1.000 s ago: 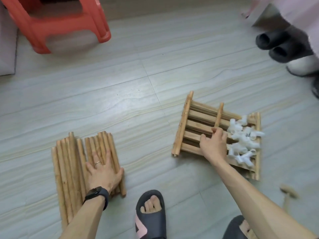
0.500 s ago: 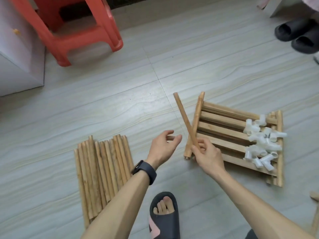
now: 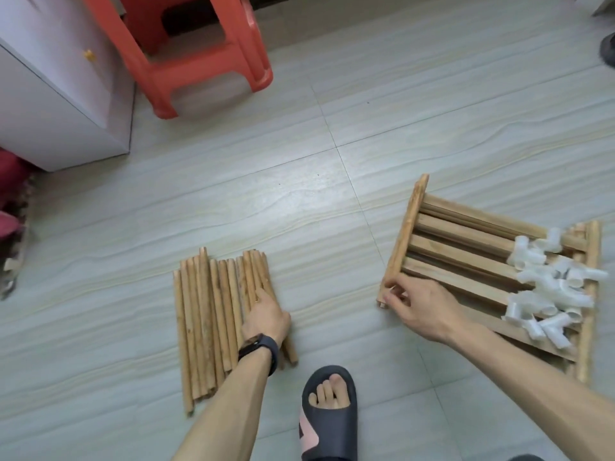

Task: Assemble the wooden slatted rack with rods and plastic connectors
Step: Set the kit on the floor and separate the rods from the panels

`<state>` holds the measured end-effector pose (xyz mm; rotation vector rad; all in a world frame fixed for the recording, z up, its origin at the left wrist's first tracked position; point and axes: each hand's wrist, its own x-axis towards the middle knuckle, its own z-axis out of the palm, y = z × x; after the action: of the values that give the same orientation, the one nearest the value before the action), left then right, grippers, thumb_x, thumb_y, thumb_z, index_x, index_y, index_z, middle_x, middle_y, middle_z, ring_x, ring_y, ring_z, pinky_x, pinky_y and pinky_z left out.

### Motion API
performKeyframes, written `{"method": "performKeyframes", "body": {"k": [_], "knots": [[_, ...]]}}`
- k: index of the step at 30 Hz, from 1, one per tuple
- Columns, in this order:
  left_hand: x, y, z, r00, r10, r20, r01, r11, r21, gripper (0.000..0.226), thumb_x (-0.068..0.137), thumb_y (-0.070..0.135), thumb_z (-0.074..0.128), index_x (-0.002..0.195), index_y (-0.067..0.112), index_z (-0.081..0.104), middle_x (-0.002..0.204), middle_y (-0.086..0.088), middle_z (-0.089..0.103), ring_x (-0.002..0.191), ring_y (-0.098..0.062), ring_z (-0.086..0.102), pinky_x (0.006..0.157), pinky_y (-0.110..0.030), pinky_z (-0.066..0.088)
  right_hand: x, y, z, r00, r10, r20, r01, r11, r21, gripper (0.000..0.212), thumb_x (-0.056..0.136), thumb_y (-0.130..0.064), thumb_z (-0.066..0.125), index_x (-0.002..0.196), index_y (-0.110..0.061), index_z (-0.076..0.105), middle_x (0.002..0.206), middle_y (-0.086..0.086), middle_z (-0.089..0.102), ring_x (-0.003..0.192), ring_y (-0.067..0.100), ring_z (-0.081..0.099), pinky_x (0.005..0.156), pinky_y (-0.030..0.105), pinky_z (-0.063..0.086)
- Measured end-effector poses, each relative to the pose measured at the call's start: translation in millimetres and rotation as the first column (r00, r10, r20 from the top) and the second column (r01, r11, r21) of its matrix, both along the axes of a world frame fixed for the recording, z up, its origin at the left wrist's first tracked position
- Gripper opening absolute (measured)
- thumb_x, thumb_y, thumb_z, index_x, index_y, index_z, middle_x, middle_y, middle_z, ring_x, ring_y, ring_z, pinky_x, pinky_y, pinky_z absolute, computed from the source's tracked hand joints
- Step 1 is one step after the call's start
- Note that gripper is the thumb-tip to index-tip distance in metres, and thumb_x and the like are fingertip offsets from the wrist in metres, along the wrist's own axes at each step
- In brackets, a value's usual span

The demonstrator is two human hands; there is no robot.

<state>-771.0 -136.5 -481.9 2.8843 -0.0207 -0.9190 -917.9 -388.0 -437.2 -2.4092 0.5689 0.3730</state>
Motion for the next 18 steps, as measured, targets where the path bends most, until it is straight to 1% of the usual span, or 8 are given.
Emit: {"method": "performKeyframes", "body": {"k": [3,5,8,10,12,13,15,18], "knots": [[6.7,-7.5,10.5,0.991,-0.129,0.032,0.125,0.986,0.115,0.057,0.095,0.037,0.061,0.137,0.010,0.033,0.109,-0.007,0.069,0.085,-0.028,0.065,0.064,-0.034,0.047,-7.6,-44.2,17.9,0.991,0.092,-0.094,-0.104,0.986,-0.133,0.026,0.098,-0.047,0.051,0.115,-0.030,0.062,0.105,-0.013,0.069,0.101,0.018,0.066,0.079,0.035,0.051],[10.5,-20.0,16.9,0.969,-0.243,0.050,0.230,0.957,0.176,0.067,0.094,0.039,0.063,0.147,0.017,0.027,0.120,-0.007,0.068,0.073,-0.023,0.059,0.058,-0.033,0.044,-23.3,-73.4,29.6,0.985,0.085,-0.147,-0.117,0.967,-0.225,0.027,0.099,-0.046,0.049,0.121,-0.032,0.059,0.111,-0.014,0.069,0.105,0.017,0.065,0.082,0.034,0.051],[21.0,-30.7,26.0,0.948,-0.316,0.032,0.298,0.921,0.252,0.068,0.097,0.030,0.054,0.152,0.012,0.019,0.107,-0.002,0.067,0.065,-0.018,0.053,0.058,-0.032,0.046,-46.4,-97.7,37.2,0.980,0.078,-0.181,-0.126,0.954,-0.271,0.028,0.100,-0.045,0.045,0.123,-0.033,0.057,0.116,-0.016,0.067,0.106,0.014,0.063,0.080,0.030,0.047],[27.8,-58.6,39.5,0.913,-0.407,-0.006,0.393,0.877,0.278,0.069,0.098,0.030,0.047,0.156,0.013,0.013,0.110,-0.005,0.064,0.080,-0.021,0.063,0.067,-0.033,0.051,-75.7,-114.7,40.9,0.981,-0.016,-0.193,-0.044,0.951,-0.305,0.027,0.099,-0.047,0.045,0.120,-0.033,0.056,0.119,-0.015,0.063,0.108,0.016,0.061,0.081,0.034,0.047],[32.9,-98.0,55.8,0.843,-0.537,0.031,0.511,0.817,0.268,0.045,0.098,0.030,0.044,0.139,0.016,0.034,0.130,-0.008,0.057,0.099,-0.027,0.064,0.071,-0.036,0.048,-104.2,-125.8,41.2,0.974,-0.152,-0.168,0.087,0.936,-0.341,0.033,0.097,-0.051,0.048,0.124,-0.032,0.054,0.125,-0.012,0.057,0.115,0.020,0.059,0.082,0.034,0.046],[33.0,-120.9,64.0,0.805,-0.589,0.070,0.558,0.792,0.248,0.033,0.098,0.030,0.044,0.128,0.018,0.039,0.131,-0.007,0.055,0.101,-0.028,0.063,0.070,-0.036,0.045,-117.7,-130.4,38.7,0.959,-0.246,-0.139,0.185,0.918,-0.350,0.039,0.096,-0.054,0.051,0.128,-0.031,0.053,0.129,-0.009,0.052,0.118,0.021,0.057,0.081,0.035,0.045],[26.5,-168.4,79.1,0.710,-0.688,0.153,0.664,0.725,0.182,0.031,0.098,0.034,0.044,0.125,0.019,0.041,0.128,-0.004,0.053,0.102,-0.028,0.061,0.070,-0.037,0.045,-136.6,-135.5,32.0,0.897,-0.433,-0.089,0.381,0.861,-0.337,0.060,0.090,-0.063,0.057,0.140,-0.031,0.044,0.138,-0.004,0.042,0.123,0.026,0.053,0.082,0.038,0.047],[-4.5,-237.5,94.7,0.541,-0.810,0.225,0.826,0.562,0.036,0.045,0.099,0.040,0.049,0.139,0.023,0.039,0.137,-0.002,0.049,0.113,-0.025,0.057,0.071,-0.038,0.047,-152.3,-139.6,16.3,0.784,-0.615,-0.085,0.574,0.770,-0.278,0.098,0.075,-0.078,0.062,0.152,-0.038,0.016,0.148,0.001,0.022,0.118,0.033,0.058,0.084,0.041,0.050]]}}
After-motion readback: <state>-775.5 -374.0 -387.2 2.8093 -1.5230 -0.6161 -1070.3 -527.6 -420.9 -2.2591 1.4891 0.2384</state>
